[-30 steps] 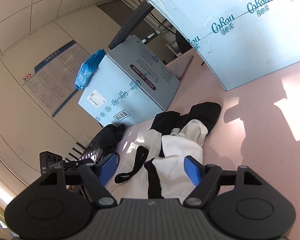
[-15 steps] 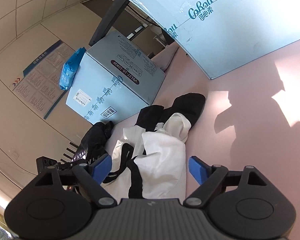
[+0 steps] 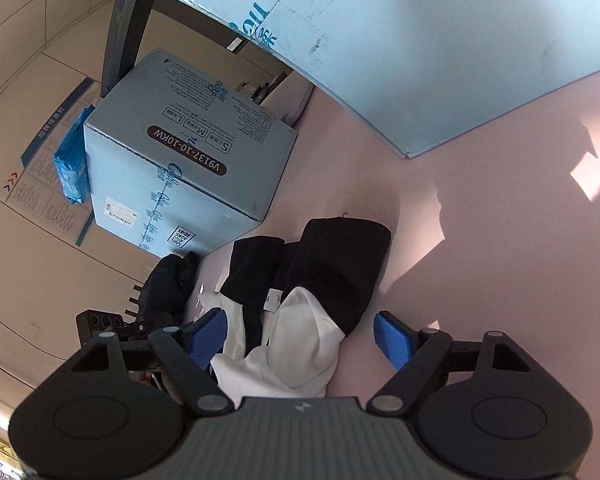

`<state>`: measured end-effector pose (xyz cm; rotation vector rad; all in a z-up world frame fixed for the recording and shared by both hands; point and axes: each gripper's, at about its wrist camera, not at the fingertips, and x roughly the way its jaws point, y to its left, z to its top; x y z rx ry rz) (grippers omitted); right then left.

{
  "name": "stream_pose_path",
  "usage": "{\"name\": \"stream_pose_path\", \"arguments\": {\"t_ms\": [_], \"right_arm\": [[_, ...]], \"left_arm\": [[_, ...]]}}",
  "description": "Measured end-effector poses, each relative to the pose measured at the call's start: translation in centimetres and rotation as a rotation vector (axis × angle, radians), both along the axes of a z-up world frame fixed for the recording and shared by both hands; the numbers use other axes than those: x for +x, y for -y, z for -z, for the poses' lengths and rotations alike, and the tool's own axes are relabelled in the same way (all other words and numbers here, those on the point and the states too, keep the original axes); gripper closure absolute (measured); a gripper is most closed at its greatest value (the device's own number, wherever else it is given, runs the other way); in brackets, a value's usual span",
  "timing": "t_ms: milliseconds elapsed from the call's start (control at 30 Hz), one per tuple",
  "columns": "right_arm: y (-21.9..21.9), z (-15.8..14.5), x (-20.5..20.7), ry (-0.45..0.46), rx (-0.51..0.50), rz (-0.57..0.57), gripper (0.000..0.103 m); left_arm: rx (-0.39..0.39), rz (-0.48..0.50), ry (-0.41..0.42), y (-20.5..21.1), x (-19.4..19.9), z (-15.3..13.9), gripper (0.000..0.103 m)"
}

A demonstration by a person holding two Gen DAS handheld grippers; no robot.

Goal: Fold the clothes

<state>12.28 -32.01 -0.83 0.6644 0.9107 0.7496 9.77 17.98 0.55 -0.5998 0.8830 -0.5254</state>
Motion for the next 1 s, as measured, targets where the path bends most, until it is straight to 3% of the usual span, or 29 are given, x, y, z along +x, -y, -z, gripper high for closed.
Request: {"name": "stream_pose_path", "arguments": {"t_ms": [133,233,400,567,700,833,1000], "right_arm": [[-1.0,-0.4,0.7,0.008,-0.018,0.012,0.020],[-0.3,-1.1,-0.3,0.034,-0.009,0.040,0.020],[0.4,-4.7,-5.4,0.149,-0.034,-0.019,0.020],[-1.5,-7.4,-8.2,0.202,-0.128,-0.062,0.018],[-2.9,-7.1,-7.2,0.174,-0.171,-0.051,0.018],[-1.8,-5.7,-5.3,0.103,-0.165,0.005,0.018],[-0.5,-4.0,-3.4,0.023,-0.161,0.025,0.019]], "left_arm": [[-0.004,-0.013,-0.011,0.2,0.4,-0.2,0.001],[0.026,-0.063,-0.002,-0.5,-1.6,-1.2,0.001],[0.144,-0.078,0.108,-1.2,-9.3,-4.7,0.001],[0.213,-0.174,0.045,-0.6,-15.8,-5.4,0.001],[0.152,-0.191,0.027,-0.2,-17.6,-4.9,0.001],[0.100,-0.133,0.059,1.9,-18.4,-6.2,0.001],[0.106,0.052,0.142,11.1,-20.6,-9.0,0.001]]}}
